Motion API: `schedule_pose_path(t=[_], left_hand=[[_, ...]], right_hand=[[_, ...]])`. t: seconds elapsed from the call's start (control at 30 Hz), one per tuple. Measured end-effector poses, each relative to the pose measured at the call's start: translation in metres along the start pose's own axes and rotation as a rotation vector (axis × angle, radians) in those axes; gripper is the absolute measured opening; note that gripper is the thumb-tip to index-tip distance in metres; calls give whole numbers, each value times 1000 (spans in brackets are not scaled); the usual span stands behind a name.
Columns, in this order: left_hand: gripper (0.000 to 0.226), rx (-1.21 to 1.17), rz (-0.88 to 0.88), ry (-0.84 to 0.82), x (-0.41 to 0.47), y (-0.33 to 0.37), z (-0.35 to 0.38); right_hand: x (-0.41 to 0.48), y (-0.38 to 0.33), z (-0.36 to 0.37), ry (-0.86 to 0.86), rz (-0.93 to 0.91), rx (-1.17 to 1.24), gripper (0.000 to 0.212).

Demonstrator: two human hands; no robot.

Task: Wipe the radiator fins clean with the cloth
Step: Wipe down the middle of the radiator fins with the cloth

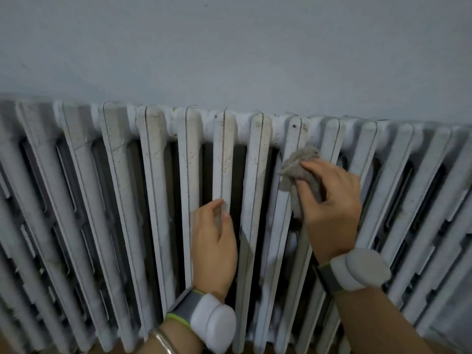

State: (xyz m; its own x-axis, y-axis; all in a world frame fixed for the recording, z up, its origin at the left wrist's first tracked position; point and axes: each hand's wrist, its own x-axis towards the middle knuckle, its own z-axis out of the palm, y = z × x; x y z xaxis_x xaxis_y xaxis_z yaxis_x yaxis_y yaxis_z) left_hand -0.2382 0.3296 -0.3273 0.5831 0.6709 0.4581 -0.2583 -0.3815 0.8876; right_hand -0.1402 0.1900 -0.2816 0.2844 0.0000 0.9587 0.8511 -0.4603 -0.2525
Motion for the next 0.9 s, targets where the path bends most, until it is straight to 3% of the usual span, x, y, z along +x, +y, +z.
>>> schedule_pose_path(t=[0.2,0.53,0.73,0.9], left_hand=[[27,82,169,71,1,-5,6],[44,-95,-140,-271,1,-10,25],[46,-143,-206,-319,5,-7,26],[45,-155,-209,-319,5,-6,23]], right_hand=[[5,-1,27,29,79,71,26],[-35,11,30,-84,65,-29,25],[-62,23,27,-289,130,-67,25],[-90,38,25,-403,57,-115,35]])
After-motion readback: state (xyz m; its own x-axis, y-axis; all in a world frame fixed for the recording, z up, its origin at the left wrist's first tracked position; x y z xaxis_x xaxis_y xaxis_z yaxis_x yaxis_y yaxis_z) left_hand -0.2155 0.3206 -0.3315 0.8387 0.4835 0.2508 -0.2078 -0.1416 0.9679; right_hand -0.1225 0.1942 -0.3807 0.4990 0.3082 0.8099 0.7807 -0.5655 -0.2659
